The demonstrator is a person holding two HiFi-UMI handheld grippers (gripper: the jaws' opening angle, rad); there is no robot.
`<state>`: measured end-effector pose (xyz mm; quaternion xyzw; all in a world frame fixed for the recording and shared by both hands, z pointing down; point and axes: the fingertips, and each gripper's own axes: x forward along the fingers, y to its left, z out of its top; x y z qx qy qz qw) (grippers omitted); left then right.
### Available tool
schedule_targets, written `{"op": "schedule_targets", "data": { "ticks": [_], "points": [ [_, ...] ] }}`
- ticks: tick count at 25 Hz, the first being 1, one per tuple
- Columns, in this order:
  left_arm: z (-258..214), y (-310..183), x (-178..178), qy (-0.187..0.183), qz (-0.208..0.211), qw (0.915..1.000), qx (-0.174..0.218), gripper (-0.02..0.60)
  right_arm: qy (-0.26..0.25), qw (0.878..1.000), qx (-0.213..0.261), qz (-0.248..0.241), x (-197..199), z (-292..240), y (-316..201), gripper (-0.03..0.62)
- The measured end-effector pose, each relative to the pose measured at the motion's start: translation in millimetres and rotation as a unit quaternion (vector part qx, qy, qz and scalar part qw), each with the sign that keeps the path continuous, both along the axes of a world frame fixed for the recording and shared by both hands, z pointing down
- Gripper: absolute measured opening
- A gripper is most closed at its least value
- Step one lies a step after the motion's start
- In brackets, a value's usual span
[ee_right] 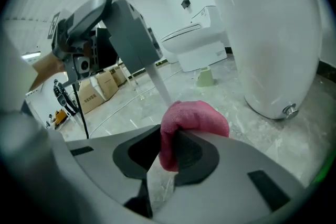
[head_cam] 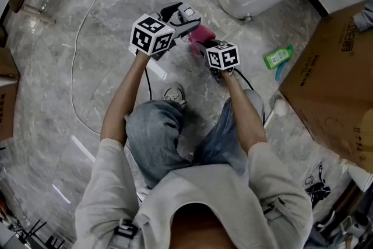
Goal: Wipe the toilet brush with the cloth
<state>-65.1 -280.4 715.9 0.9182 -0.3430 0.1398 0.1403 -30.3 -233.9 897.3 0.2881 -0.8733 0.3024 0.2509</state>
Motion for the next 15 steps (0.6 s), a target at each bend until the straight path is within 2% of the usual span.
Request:
{"op": "schedule_targets", "data": {
  "ticks": [4,10,13,15],
  "points": [
    [2,4,-5,0.011,-0.015,0.9998,-0.01,0.368,0.003,0.999,0.032,0.017,21,-26,-12,0.084],
    [-13,13,-17,0.02,-0.038,0.999,0.013,0.368,0.002,0.997,0.064,0.036,44,-52,-29,0.084],
    [-12,14,-42,0.024,-0.072,0.997,0.014,0.369,0.005,0.996,0.082,0.043,52,-61,-35,0.084],
    [-9,10,-66,0.036,-0.108,0.9933,0.016,0.368,0.008,0.994,0.099,0.048,57,-68,-42,0.084]
  ]
}}
